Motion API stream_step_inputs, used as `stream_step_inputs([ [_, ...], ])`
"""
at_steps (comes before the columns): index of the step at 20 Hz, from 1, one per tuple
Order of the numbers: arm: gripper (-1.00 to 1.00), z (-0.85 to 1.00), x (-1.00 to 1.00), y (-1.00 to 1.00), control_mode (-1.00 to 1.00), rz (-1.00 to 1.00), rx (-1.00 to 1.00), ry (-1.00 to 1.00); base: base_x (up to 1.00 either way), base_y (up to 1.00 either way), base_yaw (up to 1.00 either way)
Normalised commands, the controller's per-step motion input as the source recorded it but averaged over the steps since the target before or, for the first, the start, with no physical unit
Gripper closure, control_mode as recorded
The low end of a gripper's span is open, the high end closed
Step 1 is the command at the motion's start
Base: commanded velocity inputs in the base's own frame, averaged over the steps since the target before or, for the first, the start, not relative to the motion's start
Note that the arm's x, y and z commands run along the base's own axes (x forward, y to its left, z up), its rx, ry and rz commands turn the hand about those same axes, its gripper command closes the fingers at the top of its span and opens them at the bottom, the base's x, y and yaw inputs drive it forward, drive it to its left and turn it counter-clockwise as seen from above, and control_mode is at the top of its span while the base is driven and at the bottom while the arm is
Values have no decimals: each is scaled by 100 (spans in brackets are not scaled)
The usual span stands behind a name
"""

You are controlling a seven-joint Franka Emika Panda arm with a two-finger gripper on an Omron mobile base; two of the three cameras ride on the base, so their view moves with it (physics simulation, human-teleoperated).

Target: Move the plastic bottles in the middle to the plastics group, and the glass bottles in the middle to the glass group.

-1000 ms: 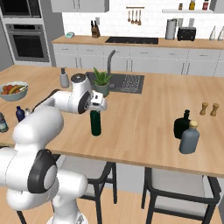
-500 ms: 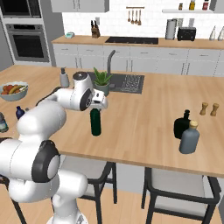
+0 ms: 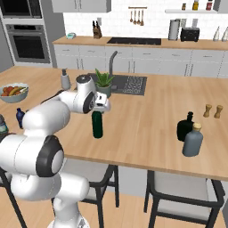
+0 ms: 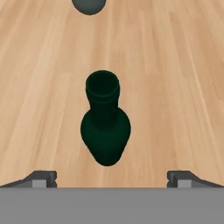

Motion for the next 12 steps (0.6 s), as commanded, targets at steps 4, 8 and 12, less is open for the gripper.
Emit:
stream_step_inputs([
  [4, -100, -13, 2, 5, -100, 0, 0, 0, 0, 0, 0],
  [8, -100, -10, 3, 11, -100, 0, 0, 0, 0, 0, 0],
  [12, -100, -8, 6, 12, -100, 0, 0, 0, 0, 0, 0],
])
